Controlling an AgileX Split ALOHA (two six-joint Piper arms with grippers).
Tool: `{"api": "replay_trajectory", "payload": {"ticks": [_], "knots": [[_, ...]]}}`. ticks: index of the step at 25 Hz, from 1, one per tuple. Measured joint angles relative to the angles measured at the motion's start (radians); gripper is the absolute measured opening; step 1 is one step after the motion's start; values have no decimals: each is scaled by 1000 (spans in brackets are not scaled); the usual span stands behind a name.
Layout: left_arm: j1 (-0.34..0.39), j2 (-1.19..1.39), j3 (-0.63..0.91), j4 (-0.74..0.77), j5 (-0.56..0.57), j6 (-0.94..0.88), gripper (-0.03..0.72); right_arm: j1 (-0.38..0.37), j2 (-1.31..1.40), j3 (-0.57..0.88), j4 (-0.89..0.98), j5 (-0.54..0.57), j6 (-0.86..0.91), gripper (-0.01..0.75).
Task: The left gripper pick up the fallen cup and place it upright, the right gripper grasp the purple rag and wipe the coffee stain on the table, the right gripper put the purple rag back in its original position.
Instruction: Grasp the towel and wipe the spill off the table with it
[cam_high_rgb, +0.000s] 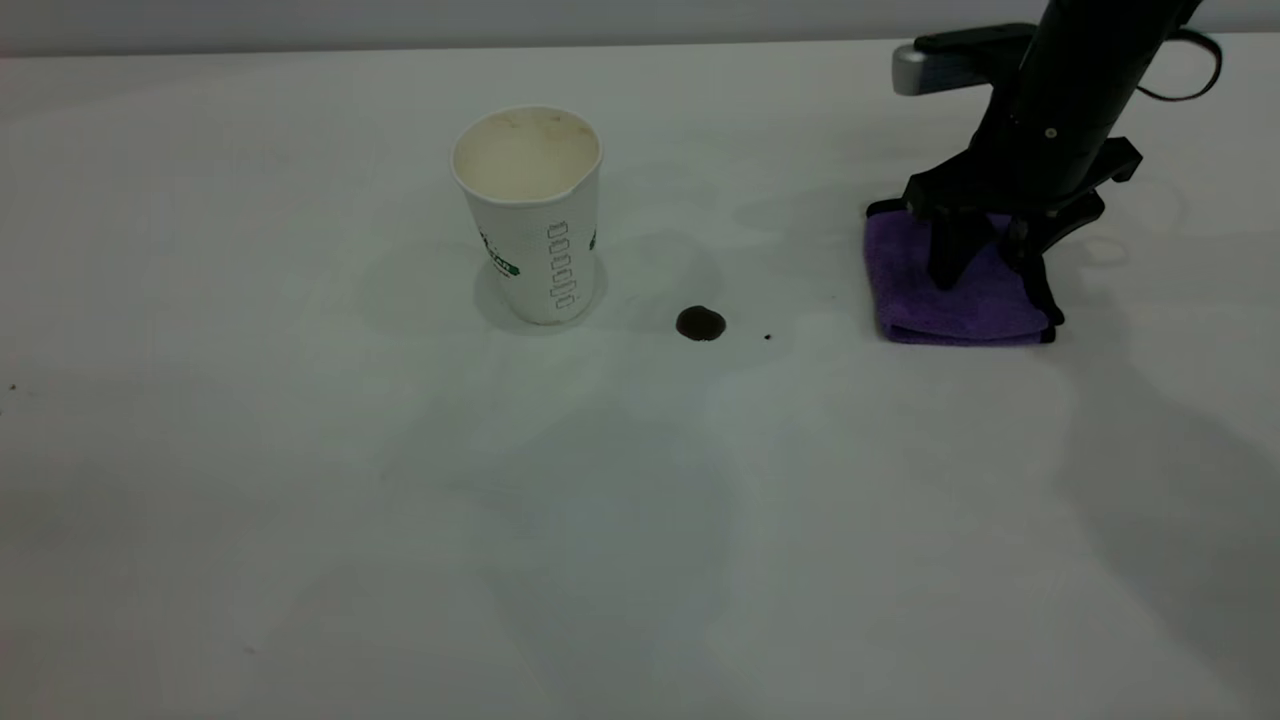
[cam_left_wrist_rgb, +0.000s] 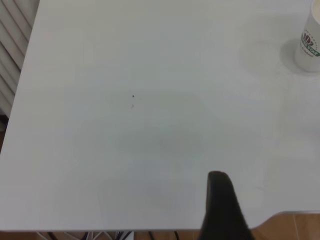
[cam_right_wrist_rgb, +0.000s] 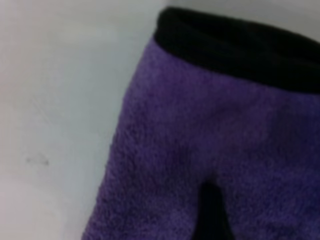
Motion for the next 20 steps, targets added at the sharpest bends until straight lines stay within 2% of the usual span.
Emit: {"api": "replay_trajectory", "payload": {"ticks": [2,3,4,6,8,14,20], "knots": [[0,0,0,0,0,0,515,4,8,-7,-7,2,4,506],[0,0,0,0,0,0,515,4,8,-7,-8,2,0,444],[0,0,0,0,0,0,515,8,9,-8,-3,2,-15,377],[0,0,0,0,0,0,515,22,12,-11,25,2,-55,184],[0,0,0,0,0,0,515,50,16,-14,74,-10,-103,77],[0,0,0,0,0,0,515,165,30,-27,217,-95,-170,53],[0,0,0,0,0,0,515,229,80,-141,236,-49,-171,53]]}}
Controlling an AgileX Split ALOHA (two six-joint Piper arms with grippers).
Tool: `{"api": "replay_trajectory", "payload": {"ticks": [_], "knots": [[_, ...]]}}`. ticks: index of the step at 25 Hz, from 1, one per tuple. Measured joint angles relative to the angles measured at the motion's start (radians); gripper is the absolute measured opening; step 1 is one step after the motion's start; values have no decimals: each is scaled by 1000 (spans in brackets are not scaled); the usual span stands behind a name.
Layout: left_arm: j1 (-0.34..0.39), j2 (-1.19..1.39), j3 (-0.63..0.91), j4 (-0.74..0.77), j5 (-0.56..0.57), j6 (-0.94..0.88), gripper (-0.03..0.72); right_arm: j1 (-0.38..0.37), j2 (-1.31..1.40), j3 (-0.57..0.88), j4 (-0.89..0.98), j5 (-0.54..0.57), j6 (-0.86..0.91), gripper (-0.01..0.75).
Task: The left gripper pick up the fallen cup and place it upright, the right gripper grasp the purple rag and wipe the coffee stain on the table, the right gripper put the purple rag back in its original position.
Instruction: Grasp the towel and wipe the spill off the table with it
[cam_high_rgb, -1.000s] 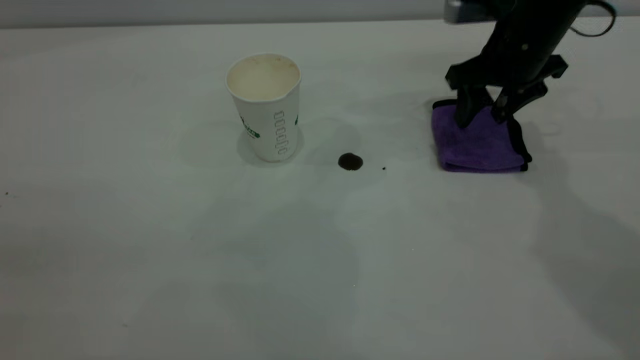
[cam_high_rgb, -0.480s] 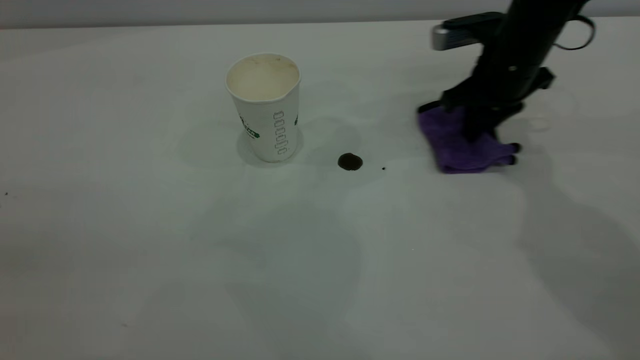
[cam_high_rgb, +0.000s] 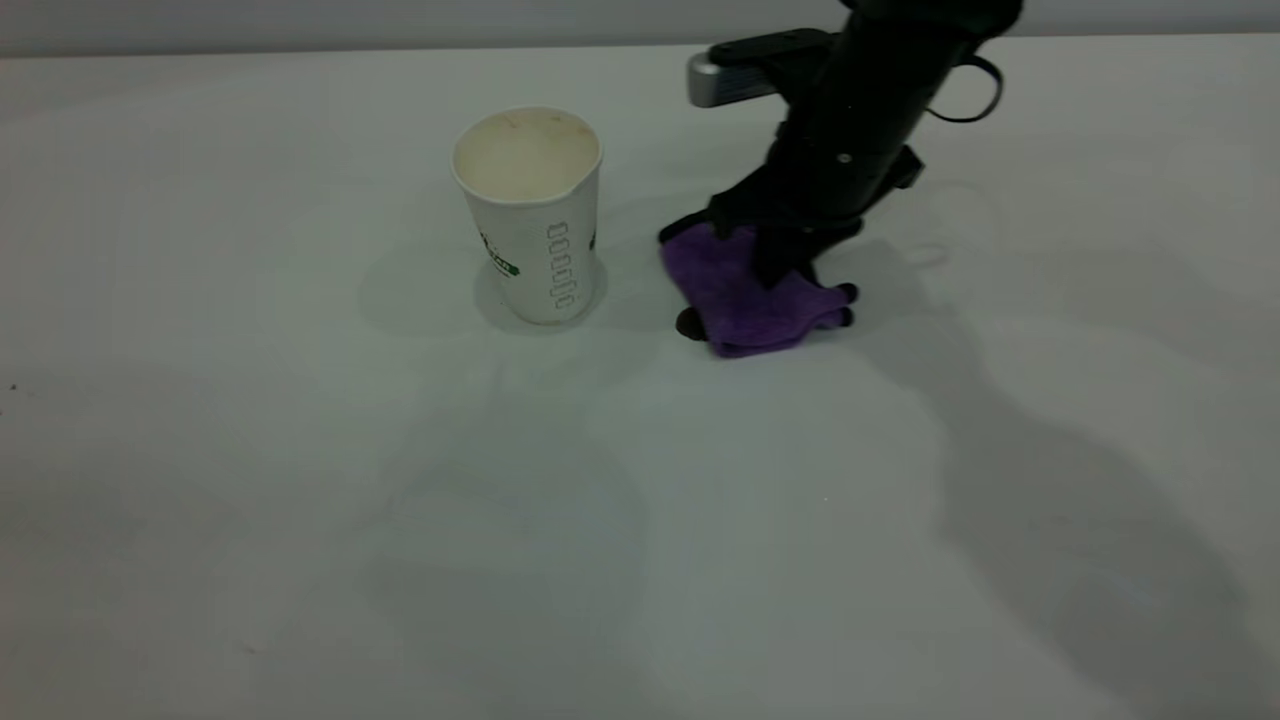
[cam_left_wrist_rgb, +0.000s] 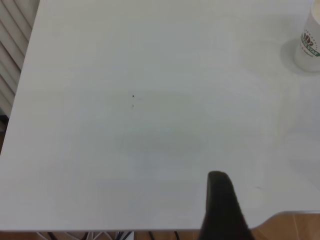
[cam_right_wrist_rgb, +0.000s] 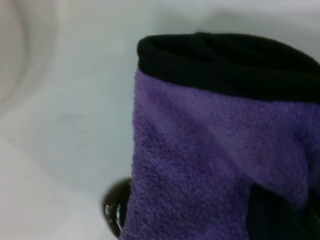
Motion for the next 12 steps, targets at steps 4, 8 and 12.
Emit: {"api": "replay_trajectory", "payload": {"ticks": [4,8,12], "knots": [[0,0,0,0,0,0,515,18,29,-55,15,55,1,53],[0,0,0,0,0,0,515,24,45,-77,53,100,1,53],[0,0,0,0,0,0,515,28,54,-83,88,173,1,53]]}}
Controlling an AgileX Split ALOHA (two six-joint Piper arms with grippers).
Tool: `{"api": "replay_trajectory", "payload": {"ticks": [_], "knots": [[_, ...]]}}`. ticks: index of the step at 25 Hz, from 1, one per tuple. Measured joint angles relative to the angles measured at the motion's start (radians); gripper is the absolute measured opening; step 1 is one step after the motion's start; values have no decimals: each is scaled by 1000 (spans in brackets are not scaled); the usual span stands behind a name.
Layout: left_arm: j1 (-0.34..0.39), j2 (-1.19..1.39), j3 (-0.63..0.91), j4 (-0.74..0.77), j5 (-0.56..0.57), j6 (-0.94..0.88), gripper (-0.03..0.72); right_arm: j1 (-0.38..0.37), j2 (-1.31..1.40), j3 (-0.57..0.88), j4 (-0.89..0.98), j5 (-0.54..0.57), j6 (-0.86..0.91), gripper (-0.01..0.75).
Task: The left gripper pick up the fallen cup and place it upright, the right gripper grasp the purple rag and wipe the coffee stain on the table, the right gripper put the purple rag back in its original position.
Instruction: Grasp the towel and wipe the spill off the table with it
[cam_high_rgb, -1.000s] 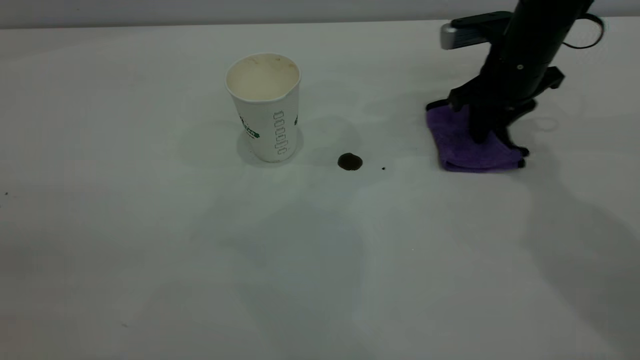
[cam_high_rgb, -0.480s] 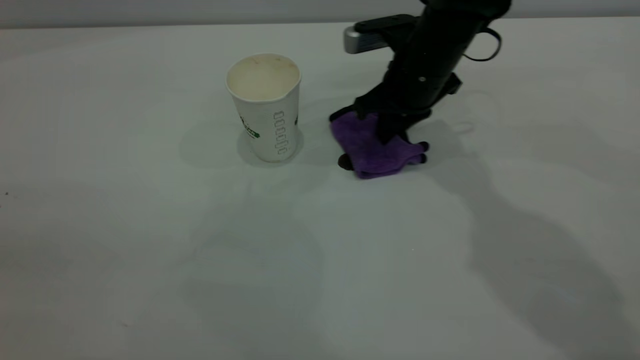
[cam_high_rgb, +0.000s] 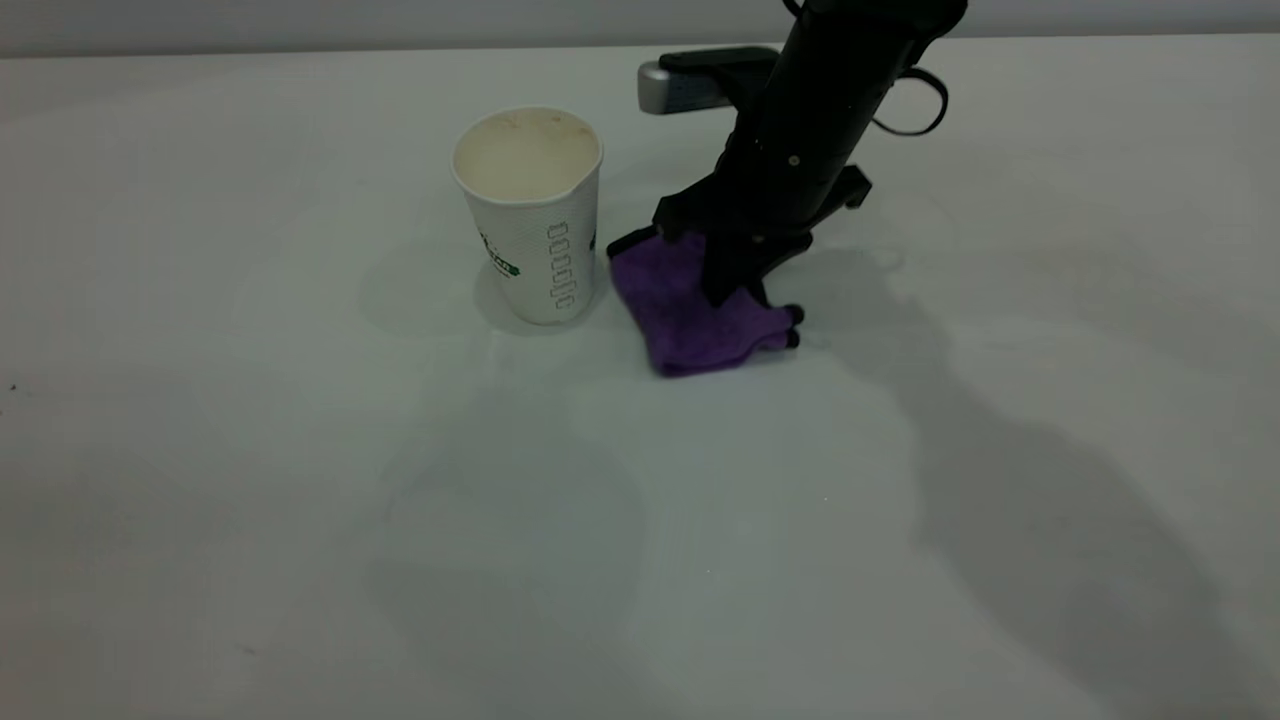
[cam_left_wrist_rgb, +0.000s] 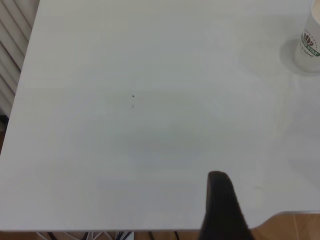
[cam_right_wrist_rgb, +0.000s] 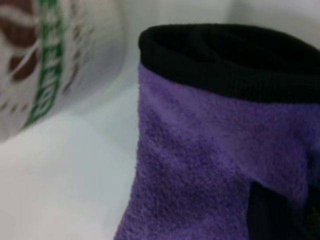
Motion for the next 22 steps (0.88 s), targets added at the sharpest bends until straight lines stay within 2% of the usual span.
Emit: {"api": "replay_trajectory", "payload": {"ticks": [9,18,22], "knots": [[0,0,0,0,0,0,515,6,12,0,32,251,1,53],[0,0,0,0,0,0,515,0,12,0,-9,242,108,53],[0,0,0,0,0,0,515,-42,7,0,-76,242,183,53]]}}
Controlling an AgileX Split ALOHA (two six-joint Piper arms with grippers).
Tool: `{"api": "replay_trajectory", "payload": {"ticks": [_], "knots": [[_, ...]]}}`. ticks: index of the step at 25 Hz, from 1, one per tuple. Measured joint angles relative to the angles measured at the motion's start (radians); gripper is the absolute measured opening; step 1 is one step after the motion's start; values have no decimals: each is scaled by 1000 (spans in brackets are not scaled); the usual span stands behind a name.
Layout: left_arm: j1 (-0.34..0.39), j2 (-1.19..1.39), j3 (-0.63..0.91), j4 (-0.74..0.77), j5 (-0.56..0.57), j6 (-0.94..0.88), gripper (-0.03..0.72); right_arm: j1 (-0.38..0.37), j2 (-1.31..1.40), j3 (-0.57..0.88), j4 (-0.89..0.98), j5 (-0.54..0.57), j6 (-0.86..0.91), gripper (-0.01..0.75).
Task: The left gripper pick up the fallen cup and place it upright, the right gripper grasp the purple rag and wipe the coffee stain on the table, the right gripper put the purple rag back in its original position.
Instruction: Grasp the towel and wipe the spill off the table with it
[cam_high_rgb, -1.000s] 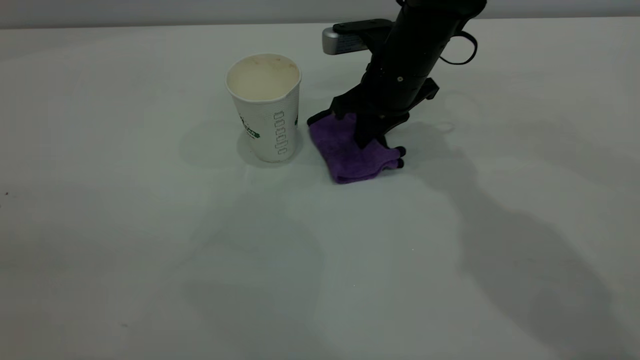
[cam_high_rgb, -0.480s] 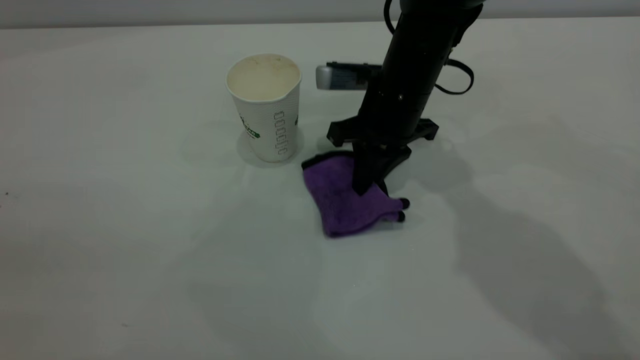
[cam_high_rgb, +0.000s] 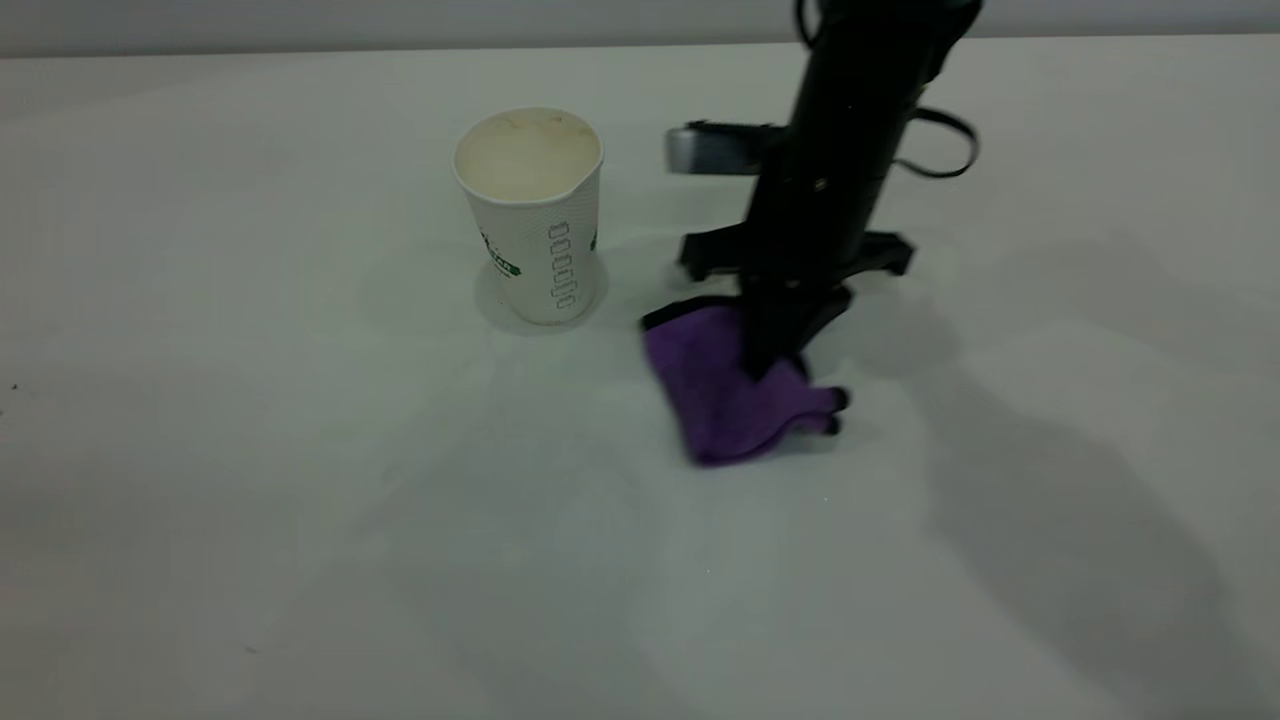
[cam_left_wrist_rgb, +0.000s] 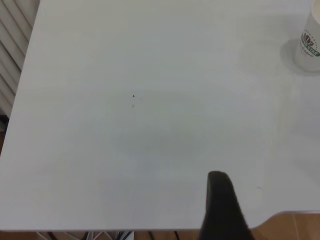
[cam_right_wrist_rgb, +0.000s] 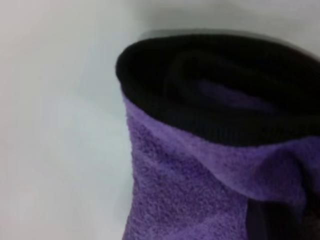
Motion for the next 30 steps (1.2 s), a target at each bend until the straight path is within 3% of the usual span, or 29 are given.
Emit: {"api": "replay_trajectory", "payload": {"ticks": [15,22,26,30], "knots": [[0,0,0,0,0,0,515,-304,-8,0,-115,26,29,53],[0,0,0,0,0,0,515,-350,-19,0,-129,28,12,65],[0,0,0,0,0,0,515,-351,-35,8,-134,16,-16,137],[0,0,0,0,0,0,515,-358,-61,15,-173,-21,-18,289]]}}
